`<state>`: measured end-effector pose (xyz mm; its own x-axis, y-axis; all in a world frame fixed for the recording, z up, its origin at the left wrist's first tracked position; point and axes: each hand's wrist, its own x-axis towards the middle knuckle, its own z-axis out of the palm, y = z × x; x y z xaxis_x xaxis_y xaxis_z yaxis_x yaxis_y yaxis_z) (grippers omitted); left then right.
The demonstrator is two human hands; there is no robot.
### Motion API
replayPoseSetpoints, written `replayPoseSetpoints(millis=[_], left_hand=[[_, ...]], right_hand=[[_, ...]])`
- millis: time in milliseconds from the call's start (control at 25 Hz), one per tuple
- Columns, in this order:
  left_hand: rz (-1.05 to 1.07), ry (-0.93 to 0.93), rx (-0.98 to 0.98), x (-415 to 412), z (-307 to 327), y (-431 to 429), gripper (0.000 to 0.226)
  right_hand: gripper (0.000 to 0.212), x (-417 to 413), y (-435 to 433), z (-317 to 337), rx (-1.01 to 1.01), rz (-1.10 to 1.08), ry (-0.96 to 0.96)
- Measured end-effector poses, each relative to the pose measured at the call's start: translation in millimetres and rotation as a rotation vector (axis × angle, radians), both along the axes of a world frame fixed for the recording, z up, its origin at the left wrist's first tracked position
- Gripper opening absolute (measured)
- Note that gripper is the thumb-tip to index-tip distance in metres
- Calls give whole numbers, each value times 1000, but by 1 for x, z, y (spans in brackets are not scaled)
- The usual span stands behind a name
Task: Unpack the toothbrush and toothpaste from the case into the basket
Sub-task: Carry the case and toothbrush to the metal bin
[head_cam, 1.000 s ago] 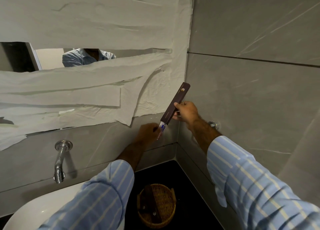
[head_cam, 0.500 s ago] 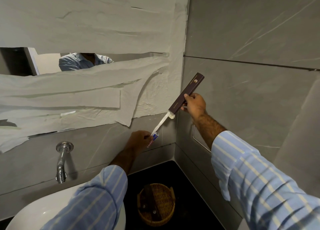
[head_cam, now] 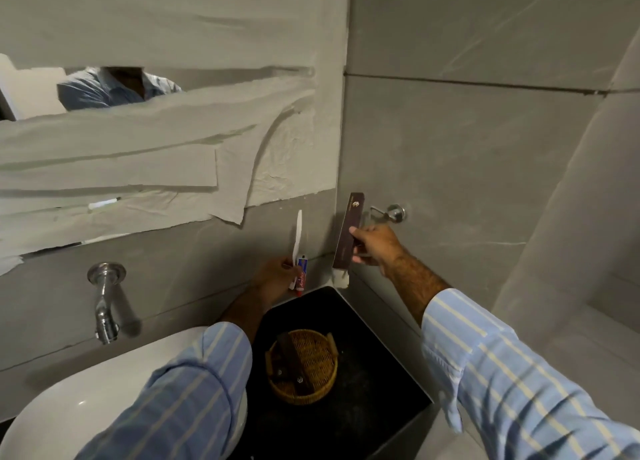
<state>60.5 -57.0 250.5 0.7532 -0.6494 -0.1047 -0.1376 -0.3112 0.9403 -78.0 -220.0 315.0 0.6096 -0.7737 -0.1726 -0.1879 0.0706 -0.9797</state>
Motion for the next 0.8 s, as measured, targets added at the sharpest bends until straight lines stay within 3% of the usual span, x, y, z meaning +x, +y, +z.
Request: replayPoseSetpoints(millis=[160, 280, 480, 680, 800], left_hand=[[-83, 233, 76, -22, -47, -9, 12], [-133, 167, 225, -43, -81, -12, 10], [-249, 143, 353, -77, -127, -15, 33], [-262, 359, 404, -132, -173, -21, 18], [-320, 380, 455, -160, -201, -24, 23]], right_hand=[[14, -34, 15, -54, 143, 8, 60], [26, -56, 18, -95, 224, -5, 161], [30, -96, 24, -158, 361, -86, 259], [32, -144, 38, -216, 485, -146, 307], [27, -175, 44, -241, 529, -206, 321]])
